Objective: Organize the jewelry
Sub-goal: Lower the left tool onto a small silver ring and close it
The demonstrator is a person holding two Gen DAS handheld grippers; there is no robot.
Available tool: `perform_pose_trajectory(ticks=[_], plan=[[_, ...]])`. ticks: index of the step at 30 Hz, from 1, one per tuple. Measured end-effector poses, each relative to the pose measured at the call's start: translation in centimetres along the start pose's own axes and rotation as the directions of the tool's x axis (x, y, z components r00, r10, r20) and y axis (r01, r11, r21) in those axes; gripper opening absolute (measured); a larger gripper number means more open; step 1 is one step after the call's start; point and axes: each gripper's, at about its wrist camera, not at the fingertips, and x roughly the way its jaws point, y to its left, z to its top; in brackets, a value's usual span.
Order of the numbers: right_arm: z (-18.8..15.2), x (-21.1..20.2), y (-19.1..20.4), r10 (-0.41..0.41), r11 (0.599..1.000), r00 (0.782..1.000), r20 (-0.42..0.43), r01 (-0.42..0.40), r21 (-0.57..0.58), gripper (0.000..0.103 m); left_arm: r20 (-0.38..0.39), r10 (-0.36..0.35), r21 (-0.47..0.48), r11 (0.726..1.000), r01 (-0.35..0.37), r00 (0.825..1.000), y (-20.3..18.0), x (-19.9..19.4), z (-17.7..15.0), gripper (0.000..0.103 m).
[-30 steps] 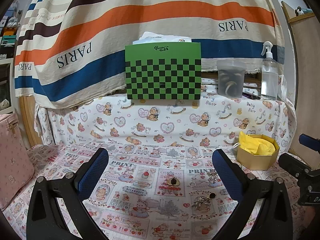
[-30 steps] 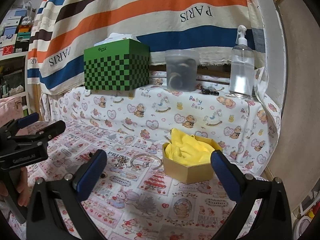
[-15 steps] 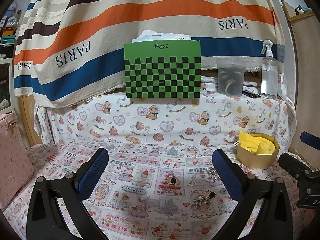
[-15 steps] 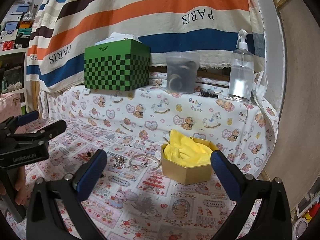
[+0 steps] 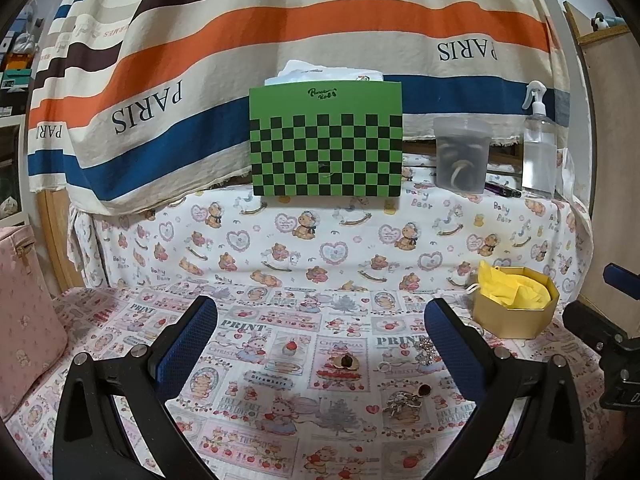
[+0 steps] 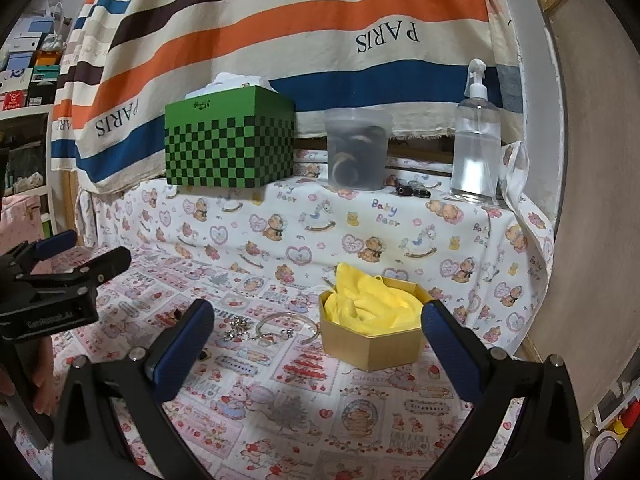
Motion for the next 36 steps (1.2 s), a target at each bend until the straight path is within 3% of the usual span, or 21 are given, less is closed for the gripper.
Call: perform_pose_trajectory(ticks=[7,10,11,12,16,19,22,27,28,31,32,36], plan=[[0.0,0.1,0.0,0.002,1.000,1.000,-0.006,-0.002,0.003,0.103,-0.032,-0.003,-0.008,1.000,0.003,0.999,0.1,0.6,0.1,0.103],[0.0,0.4,-0.3,0.001,1.000,1.000,-0.019,0.000,0.020,0.103,-0.147,-0.040,0.002,0.999,0.041,0.988,0.3,2.7,0.2,0.102],[0.0,0.6,-0.5,0.004,1.000,1.000,-0.024,-0.003,0.030,0.103,-0.201,-0.040,0.002,0.999,0.042,0.979,0.4,3.6,0.3,0.099],[0.0,0.8,-0.7,0.009,0.999,0.999,-0.032,-0.008,0.041,0.103,-0.237,-0.052,-0.019,0.999,0.049,0.970,0.8,4.3,0.4,0.089],[-0.2,1.8,-1.6,0.018,0.996,0.996,-0.091,-0.010,0.090,0.103,-0.349,-0.193,-0.179,0.974,0.137,0.917,2.9,6.4,0.3,0.076],[-0.3,2.1,-2.3,0.011,0.993,0.994,-0.112,0.002,0.118,0.103,-0.399,-0.238,-0.188,0.967,0.175,0.885,2.8,6.9,-0.5,0.066],[-0.4,2.3,-2.6,0.006,0.991,0.992,-0.128,0.011,0.135,0.103,-0.459,-0.294,-0.179,0.955,0.237,0.839,1.7,7.0,-1.2,0.057],[-0.6,2.6,-2.6,0.000,0.991,0.989,-0.148,0.020,0.134,0.103,-0.538,-0.315,-0.185,0.949,0.255,0.782,0.7,7.7,-2.3,0.047],[-0.5,2.6,-2.6,0.000,0.991,0.989,-0.146,0.020,0.135,0.103,-0.554,-0.328,-0.207,0.945,0.255,0.765,0.8,8.1,-2.5,0.039],[-0.5,2.5,-2.6,-0.006,0.991,0.990,-0.141,0.025,0.134,0.103,-0.569,-0.457,-0.358,0.886,0.295,0.683,1.6,8.8,-3.1,0.037],[-0.5,2.5,-2.6,-0.005,0.991,0.990,-0.143,0.024,0.135,0.103,-0.569,-0.477,-0.383,0.874,0.298,0.670,1.7,9.1,-3.0,0.037],[-0.5,2.6,-2.6,-0.004,0.990,0.989,-0.146,0.024,0.136,0.103,-0.560,-0.492,-0.412,0.863,0.291,0.667,2.1,8.8,-2.9,0.036]])
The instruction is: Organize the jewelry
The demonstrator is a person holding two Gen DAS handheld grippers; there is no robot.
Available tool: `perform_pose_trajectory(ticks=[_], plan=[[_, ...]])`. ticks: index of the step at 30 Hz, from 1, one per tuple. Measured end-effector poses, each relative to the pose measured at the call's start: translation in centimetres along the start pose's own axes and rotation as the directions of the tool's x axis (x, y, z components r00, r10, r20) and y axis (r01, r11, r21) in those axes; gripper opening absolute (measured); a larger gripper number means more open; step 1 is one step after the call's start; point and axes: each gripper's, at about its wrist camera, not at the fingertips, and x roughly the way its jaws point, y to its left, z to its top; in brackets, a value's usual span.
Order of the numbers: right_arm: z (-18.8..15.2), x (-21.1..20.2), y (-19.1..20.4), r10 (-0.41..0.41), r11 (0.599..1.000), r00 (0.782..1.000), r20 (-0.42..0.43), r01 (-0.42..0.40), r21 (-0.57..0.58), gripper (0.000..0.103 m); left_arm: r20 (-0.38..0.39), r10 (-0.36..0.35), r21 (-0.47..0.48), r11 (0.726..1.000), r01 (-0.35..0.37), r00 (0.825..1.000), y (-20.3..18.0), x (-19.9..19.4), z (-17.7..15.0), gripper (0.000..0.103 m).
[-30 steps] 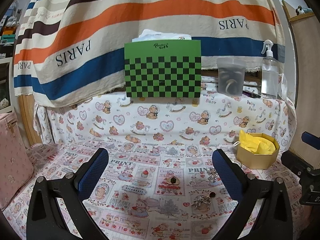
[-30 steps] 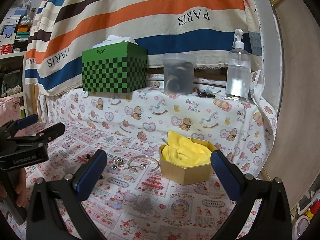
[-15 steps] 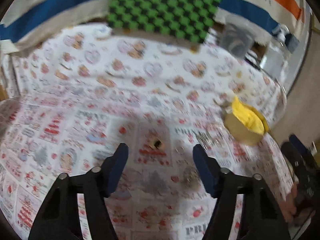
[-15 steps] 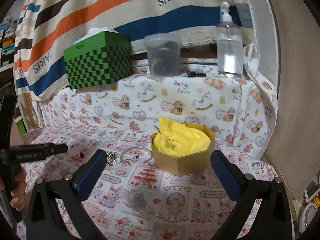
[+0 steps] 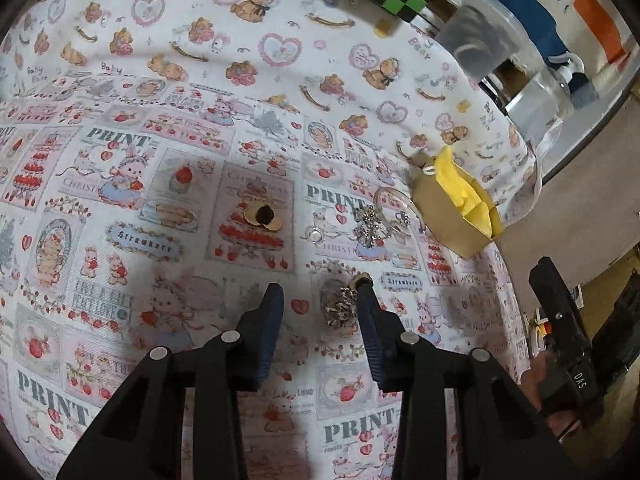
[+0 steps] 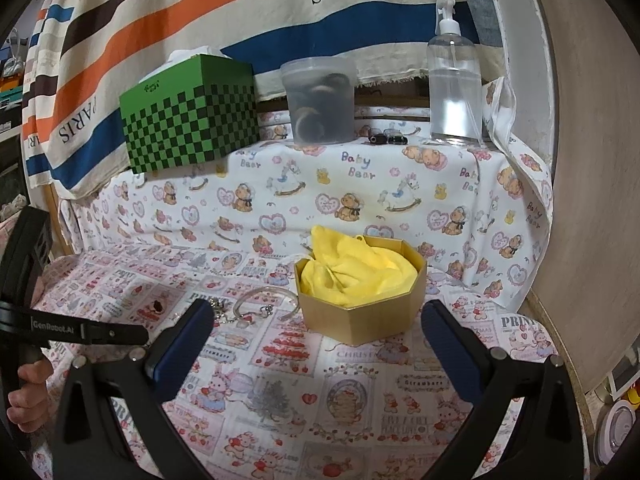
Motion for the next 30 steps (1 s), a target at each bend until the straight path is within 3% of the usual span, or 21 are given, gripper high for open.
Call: perform_pose_trajectory(ticks=[4,12,14,16,19,25,30], plan=[[0.0,0.0,0.0,0.000,1.000,1.000,0.001,0.000,0.000,0.103,-0.015,-0.035,0.005,0.999,0.035,0.999,0.0,-0.3,-0.3,0.036],[0.0,0.1,0.0,0.002,1.000,1.000,-0.004,-0.002,-0.001,0.103,0.002,0.069,0.123,0.990,-0.069,0.998,-2.3,0.4,-0.7,0.036],[0.0,0.1,0.0,0.001,1.000,1.000,-0.004,-0.001,-0.002,0.103,0.006,0.068,0.133,0.989,-0.068,0.998,-2.4,0.4,-0.7,0.029],[0.0,0.1,0.0,0.001,1.000,1.000,-0.004,-0.001,-0.002,0.103,-0.016,0.048,0.137,0.990,-0.045,0.999,-2.5,0.7,-0.7,0.011],[0.0,0.1,0.0,0.002,1.000,1.000,-0.005,-0.002,0.000,0.103,-0.021,0.022,0.126,0.992,-0.019,1.000,-2.4,0.6,-0.7,0.011],[-0.1,0.2,-0.1,0.001,1.000,1.000,-0.005,-0.001,0.004,0.103,0.097,0.048,0.114,0.992,-0.058,0.994,-2.2,-1.7,-0.3,0.011],[-0.2,0.2,-0.1,0.025,1.000,0.999,-0.020,-0.025,0.004,0.103,0.230,0.137,0.065,0.986,-0.155,0.964,-1.1,-3.8,0.5,0.011]])
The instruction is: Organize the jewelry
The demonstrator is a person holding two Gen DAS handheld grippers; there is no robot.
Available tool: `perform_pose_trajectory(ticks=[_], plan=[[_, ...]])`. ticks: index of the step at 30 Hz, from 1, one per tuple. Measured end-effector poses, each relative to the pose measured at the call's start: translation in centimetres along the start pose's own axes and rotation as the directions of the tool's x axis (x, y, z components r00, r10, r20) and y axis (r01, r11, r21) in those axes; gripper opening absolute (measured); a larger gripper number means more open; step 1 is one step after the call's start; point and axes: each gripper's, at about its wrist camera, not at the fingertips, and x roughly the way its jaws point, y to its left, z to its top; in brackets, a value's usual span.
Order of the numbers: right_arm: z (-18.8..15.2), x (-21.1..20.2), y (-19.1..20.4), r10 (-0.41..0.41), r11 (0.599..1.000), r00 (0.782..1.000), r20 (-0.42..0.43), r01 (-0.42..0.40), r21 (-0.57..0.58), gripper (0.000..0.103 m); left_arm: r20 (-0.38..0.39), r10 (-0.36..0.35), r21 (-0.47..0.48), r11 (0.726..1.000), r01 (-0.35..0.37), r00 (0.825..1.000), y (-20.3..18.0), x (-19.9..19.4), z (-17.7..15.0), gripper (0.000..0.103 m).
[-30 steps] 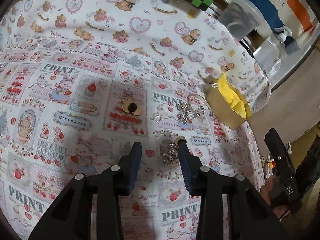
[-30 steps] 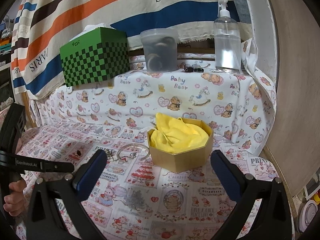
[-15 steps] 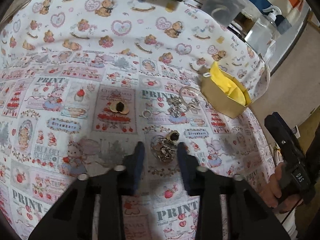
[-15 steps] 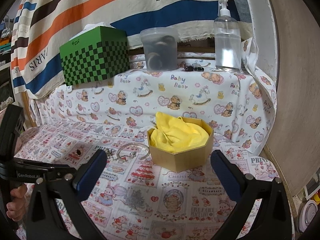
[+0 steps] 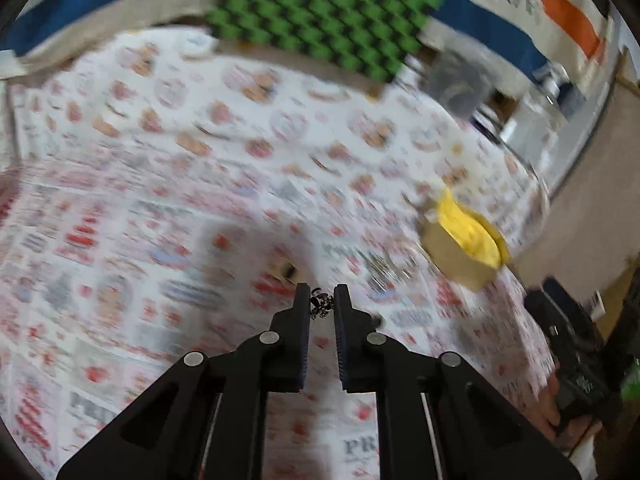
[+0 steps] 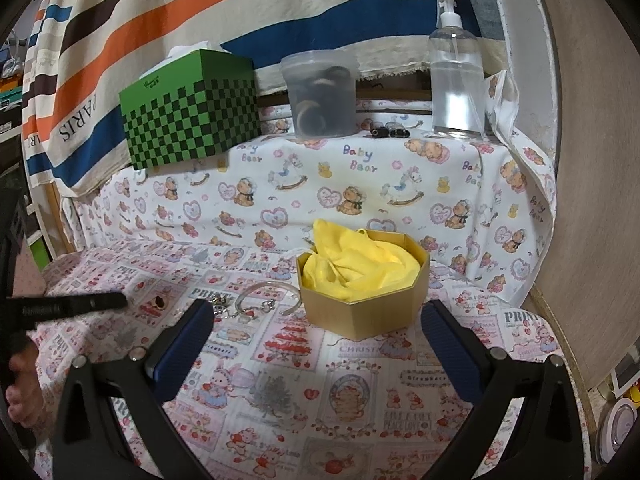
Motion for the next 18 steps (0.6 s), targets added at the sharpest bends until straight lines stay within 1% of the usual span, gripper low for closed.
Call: perform_pose_trajectory(ticks=[2,4,6,7,8,9,10,11,12,13,15,16,17,18], plan=[[0.1,0.1,0.2,0.025,1.000,1.000,-0.014,-0.025,-0.010,0.103,0.031,0.052,-0.016,0.999,-0.051,0.998,0.7,-0.1,0.4,0.011],[0.5,0.0,1.0,0.060,0.997,0.998,-0.034,-0.061,-0.049,0.103,0.069,0.113,-0.019,0.994,-0.112,0.991,1.1,-0.4,0.6,0.011],[1.0,-0.1,2.4,0.075,0.992,0.996,-0.041,-0.079,-0.094,0.099,0.119,0.204,0.003,0.979,-0.206,0.972,1.3,-0.7,0.8,0.011],[1.2,-0.1,3.1,0.091,0.990,0.995,-0.050,-0.095,-0.104,0.098,0.137,0.228,0.004,0.973,-0.230,0.964,1.4,-0.9,0.9,0.011],[1.3,0.2,3.7,0.111,0.988,0.991,-0.073,-0.118,-0.104,0.095,0.141,0.230,-0.003,0.973,-0.232,0.963,1.7,-1.1,1.0,0.011],[1.5,0.7,4.3,0.134,0.985,0.985,-0.112,-0.145,-0.098,0.088,0.138,0.226,-0.011,0.974,-0.227,0.964,2.0,-1.1,1.0,0.011],[1.7,1.5,5.1,0.158,0.981,0.974,-0.162,-0.174,-0.090,0.085,0.136,0.222,-0.018,0.975,-0.221,0.966,2.2,-1.1,1.0,0.011],[1.7,2.3,5.8,0.177,0.977,0.961,-0.211,-0.198,-0.083,0.080,0.136,0.222,-0.023,0.975,-0.221,0.966,2.3,-1.1,1.0,0.011],[1.7,3.1,6.4,0.181,0.975,0.950,-0.253,-0.207,-0.082,0.073,0.138,0.225,-0.026,0.974,-0.224,0.964,2.5,-1.1,1.1,0.011],[1.7,4.0,7.2,0.186,0.973,0.937,-0.297,-0.217,-0.078,0.069,0.142,0.230,-0.030,0.973,-0.228,0.963,2.6,-1.2,1.1,0.011],[1.6,5.1,7.9,0.220,0.967,0.920,-0.325,-0.250,-0.052,0.054,0.146,0.235,-0.040,0.972,-0.232,0.961,2.8,-1.4,1.1,0.011],[1.6,5.8,8.3,0.228,0.966,0.909,-0.348,-0.255,-0.033,0.050,0.146,0.236,-0.049,0.972,-0.231,0.961,3.0,-1.4,1.1,0.011],[1.5,6.3,8.4,0.230,0.967,0.903,-0.364,-0.254,-0.019,0.042,0.145,0.236,-0.058,0.972,-0.229,0.961,3.1,-1.5,1.1,0.011],[1.4,6.8,8.7,0.235,0.966,0.895,-0.379,-0.257,-0.008,0.036,0.143,0.233,-0.070,0.972,-0.225,0.962,3.4,-1.6,1.2,0.011]])
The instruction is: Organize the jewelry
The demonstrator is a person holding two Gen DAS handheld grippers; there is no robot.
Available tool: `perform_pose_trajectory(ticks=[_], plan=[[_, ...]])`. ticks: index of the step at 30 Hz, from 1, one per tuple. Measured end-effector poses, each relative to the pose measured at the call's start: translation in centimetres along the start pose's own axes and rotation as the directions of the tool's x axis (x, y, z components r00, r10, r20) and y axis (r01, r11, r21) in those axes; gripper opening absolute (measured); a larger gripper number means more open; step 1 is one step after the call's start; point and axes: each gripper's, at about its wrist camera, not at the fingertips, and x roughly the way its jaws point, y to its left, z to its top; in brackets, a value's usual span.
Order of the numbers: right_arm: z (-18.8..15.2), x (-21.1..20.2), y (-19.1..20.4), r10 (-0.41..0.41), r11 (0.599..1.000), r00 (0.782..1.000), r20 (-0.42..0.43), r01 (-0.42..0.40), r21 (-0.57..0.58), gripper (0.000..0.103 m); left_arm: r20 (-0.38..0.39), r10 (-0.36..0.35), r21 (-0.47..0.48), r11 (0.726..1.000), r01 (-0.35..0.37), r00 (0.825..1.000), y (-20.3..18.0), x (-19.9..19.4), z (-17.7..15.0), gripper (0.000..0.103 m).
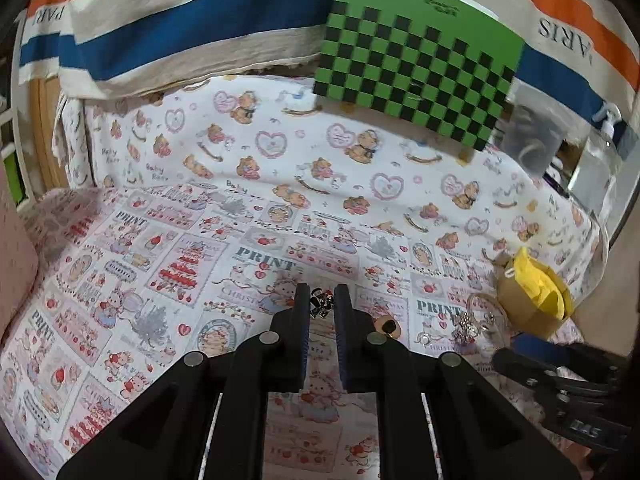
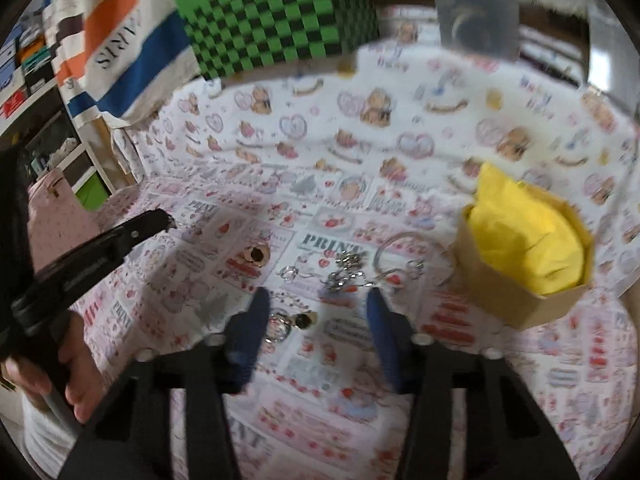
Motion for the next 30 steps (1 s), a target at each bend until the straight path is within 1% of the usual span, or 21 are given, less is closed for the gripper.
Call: perform_pose_trajectory(ticks=[4,7,9,13,15,17,20,21,24,27,30], plan=[[0.3,1.9,0.8,-0.015,1.000,0.998,-0.055,0.014,-0.016,0.028,-0.009,-0.002,-0.042,0.999,0.002,1.000,0.7,0.0,0.2,0.011],[0.3,2.9,1.5,-0.030,0.999,0.995,-0.097,0.027,-0.034,0.022,0.019,0.018,-0.038,0.999,-0.017,1.000,0.8,-0.5,0.4,0.011],[0.4,3.4,1.6,-0.031,0.999,0.993,-0.115,0.028,-0.028,0.015,0.026,0.016,-0.043,0.999,-0.015,1.000,0.9,-0.7,0.4,0.011],[0.4,4.1,1.7,-0.052,0.998,0.989,-0.138,0.048,-0.028,0.010,0.030,0.025,-0.030,0.999,-0.024,0.999,0.7,-0.7,0.5,0.011],[0.3,4.4,1.6,-0.052,0.999,0.986,-0.160,0.049,-0.024,0.007,0.038,0.029,-0.017,0.999,-0.028,0.999,0.5,-0.8,0.5,0.011],[0.1,4.7,1.6,-0.040,0.999,0.983,-0.178,0.039,-0.012,0.006,0.039,0.023,-0.013,1.000,-0.022,0.999,0.4,-0.9,0.4,0.011],[0.1,4.7,1.6,-0.038,0.999,0.985,-0.169,0.037,-0.006,0.006,0.037,0.024,-0.011,1.000,-0.023,0.999,0.4,-0.8,0.4,0.011],[0.1,4.7,1.5,-0.032,0.999,0.987,-0.159,0.032,-0.001,0.002,0.035,0.025,-0.011,1.000,-0.025,0.999,0.4,-0.8,0.4,0.011],[0.1,4.4,1.2,-0.011,1.000,0.991,-0.132,0.012,0.009,0.002,0.031,0.022,-0.017,1.000,-0.021,0.999,0.5,-0.7,0.4,0.011],[0.2,3.7,0.7,0.036,0.999,0.994,-0.107,-0.032,0.043,0.002,0.038,0.027,-0.017,1.000,-0.026,0.999,0.6,-0.8,0.4,0.011],[0.3,1.9,0.3,0.064,0.996,0.996,-0.058,-0.061,0.059,0.002,0.039,0.024,-0.017,1.000,-0.023,0.999,0.5,-0.8,0.4,0.011]])
